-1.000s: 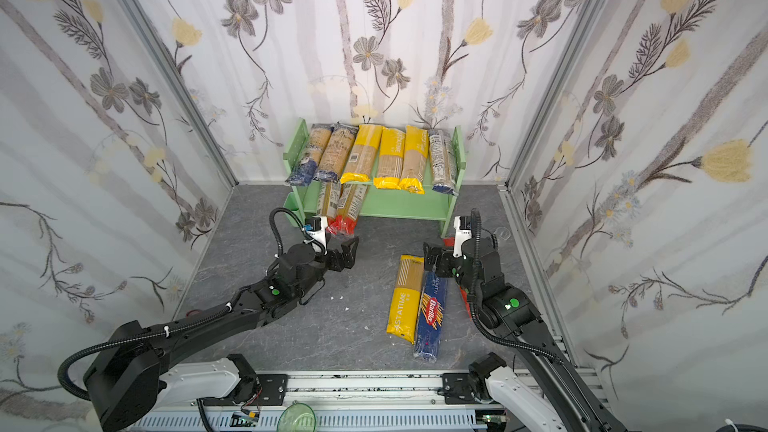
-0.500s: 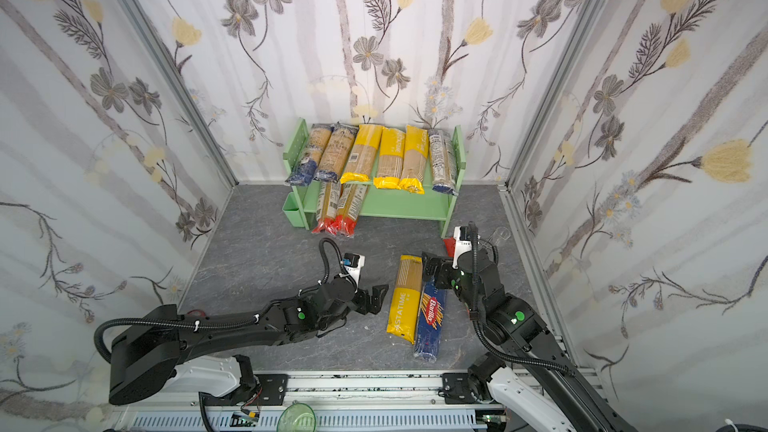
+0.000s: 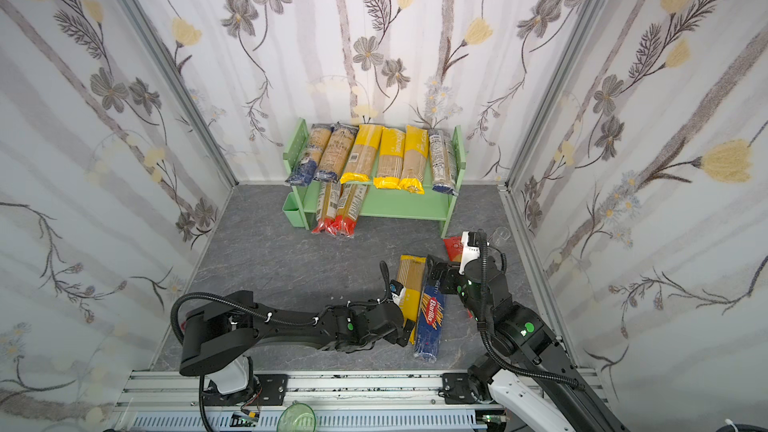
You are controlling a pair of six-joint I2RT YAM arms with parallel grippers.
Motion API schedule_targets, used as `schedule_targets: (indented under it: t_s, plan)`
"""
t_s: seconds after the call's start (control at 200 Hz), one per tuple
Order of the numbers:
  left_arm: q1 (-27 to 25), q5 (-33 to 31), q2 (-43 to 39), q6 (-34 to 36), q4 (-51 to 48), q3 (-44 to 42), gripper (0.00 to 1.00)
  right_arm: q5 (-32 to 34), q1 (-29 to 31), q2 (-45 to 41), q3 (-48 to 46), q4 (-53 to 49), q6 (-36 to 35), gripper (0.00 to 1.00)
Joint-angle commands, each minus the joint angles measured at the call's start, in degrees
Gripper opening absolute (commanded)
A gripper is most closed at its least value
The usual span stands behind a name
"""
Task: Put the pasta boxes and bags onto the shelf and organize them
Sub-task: 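Move the left gripper back to the yellow PASTATIME pack on the table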
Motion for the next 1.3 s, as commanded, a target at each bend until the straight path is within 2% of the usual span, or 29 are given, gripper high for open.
schedule_targets:
  t_s: [0.0,0.22,0.36,0.52,0.65,0.734,0.839,0.989,1.294]
  plan:
    - [-0.29,0.08,2.59,-1.23,-6.19,2.4,1.0,1.21,0.01,-0.34,-0.24,0.65,-0.04,1.0]
    - [-0.19,-0.91,5.81,-0.88,-10.13,5.65,1.0,1.28,0.04,-0.74,-1.31,1.72,-0.72,1.0]
    - [1.19,-2.02,7.95,-1.61,-12.28,6.48,0.95,1.29,-0.02,0.01,-1.81,2.83,-1.23,1.0]
    - [4.9,-4.16,5.75,-1.47,-12.2,3.46,0.85,1.25,-0.06,1.68,-1.48,3.79,-2.36,1.0]
    - [8.25,-4.18,3.69,-0.13,-12.02,1.95,0.86,0.66,-0.13,3.35,-1.19,5.21,-2.92,1.0]
    - [9.29,-4.14,2.4,1.59,-11.84,1.53,0.93,0.37,-0.09,4.47,-1.03,5.99,-3.15,1.0]
    - [8.95,-3.25,-0.44,5.47,-8.09,-0.17,1.0,0.3,-0.18,5.55,-0.93,6.62,-3.52,1.0]
    - [9.38,0.18,-5.73,7.44,1.73,-6.32,1.0,-0.53,-0.28,6.96,-0.68,7.87,-3.85,1.0]
    - [9.85,4.85,-3.72,11.99,11.77,-9.42,1.0,-1.31,-0.54,8.53,-0.5,8.59,-4.3,1.0]
